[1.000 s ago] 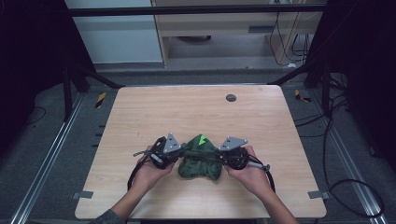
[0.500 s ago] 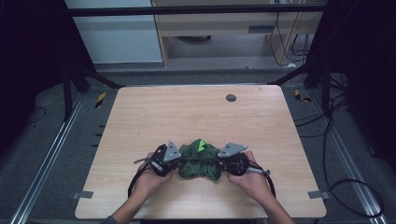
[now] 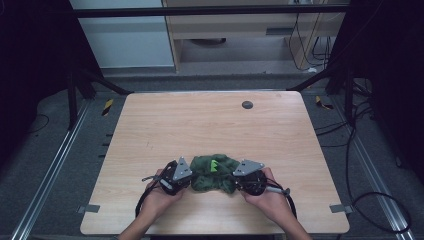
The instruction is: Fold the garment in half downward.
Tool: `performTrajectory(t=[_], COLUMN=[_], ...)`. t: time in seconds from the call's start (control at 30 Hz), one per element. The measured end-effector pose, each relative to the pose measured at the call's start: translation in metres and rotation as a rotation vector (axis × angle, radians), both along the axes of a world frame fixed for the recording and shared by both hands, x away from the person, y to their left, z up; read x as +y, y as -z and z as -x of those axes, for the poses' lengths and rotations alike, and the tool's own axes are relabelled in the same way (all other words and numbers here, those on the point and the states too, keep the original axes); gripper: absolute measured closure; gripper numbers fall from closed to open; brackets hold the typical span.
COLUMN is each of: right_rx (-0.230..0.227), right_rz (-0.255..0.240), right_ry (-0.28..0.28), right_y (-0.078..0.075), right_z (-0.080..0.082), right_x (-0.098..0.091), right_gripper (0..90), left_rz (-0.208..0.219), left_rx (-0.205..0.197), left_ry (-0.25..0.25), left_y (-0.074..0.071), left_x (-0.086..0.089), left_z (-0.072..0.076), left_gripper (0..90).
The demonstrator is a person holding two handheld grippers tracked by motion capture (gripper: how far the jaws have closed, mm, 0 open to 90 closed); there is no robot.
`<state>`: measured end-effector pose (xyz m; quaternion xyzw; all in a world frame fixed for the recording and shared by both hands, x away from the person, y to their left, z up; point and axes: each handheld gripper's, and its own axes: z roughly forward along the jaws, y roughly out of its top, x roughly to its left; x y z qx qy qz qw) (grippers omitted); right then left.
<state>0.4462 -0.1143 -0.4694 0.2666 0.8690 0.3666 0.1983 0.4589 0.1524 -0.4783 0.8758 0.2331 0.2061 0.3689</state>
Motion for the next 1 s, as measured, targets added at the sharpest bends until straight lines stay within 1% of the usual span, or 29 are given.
performTrajectory(t=[0.1,0.27,0.3,0.33,0.43,0.5,0.57,0.6,0.63,0.73,0.83,0.9,1.0], right_rx=[0.002,0.001,-0.001,0.0,0.002,0.004,0.006,0.007,0.007,0.01,0.012,0.015,0.015], right_rz=[0.002,0.002,0.007,0.001,-0.001,0.0,-0.003,-0.009,-0.008,-0.005,-0.006,-0.006,-0.006], right_ry=[0.001,0.001,-0.002,0.004,0.009,0.009,0.011,0.013,0.014,0.014,0.014,0.017,0.021], right_y=[0.002,0.005,0.006,0.006,0.008,0.009,0.01,0.01,0.01,0.01,0.01,0.01,0.01], right_z=[0.004,0.009,0.01,0.01,0.012,0.012,0.012,0.012,0.012,0.015,0.017,0.019,0.022], right_x=[-0.002,-0.005,-0.006,-0.006,-0.007,-0.008,-0.008,-0.009,-0.009,-0.01,-0.011,-0.012,-0.015], right_gripper=[77.0,78.2,78.2,77.5,76.7,76.7,76.0,75.8,75.7,75.0,73.6,72.7,71.3], left_rz=[0.011,0.023,0.017,0.023,0.018,0.029,0.026,0.035,0.023,0.032,0.042,0.04,0.047], left_rx=[0.002,0.0,-0.002,0.001,-0.007,-0.011,-0.011,-0.012,-0.019,-0.025,-0.019,-0.013,-0.012], left_ry=[0.002,0.001,0.003,0.002,0.003,-0.001,0.001,-0.002,-0.003,-0.015,-0.019,-0.018,-0.025], left_y=[0.002,0.005,0.005,0.006,0.006,0.007,0.007,0.008,0.008,0.008,0.008,0.009,0.01], left_x=[0.002,0.003,0.003,0.003,0.003,0.003,0.004,0.004,0.005,0.007,0.009,0.011,0.013], left_z=[0.003,0.007,0.008,0.009,0.011,0.012,0.013,0.014,0.015,0.018,0.021,0.024,0.028], left_gripper=[86.6,86.8,86.8,86.7,86.4,86.2,85.9,85.3,84.9,82.7,79.7,79.0,77.0])
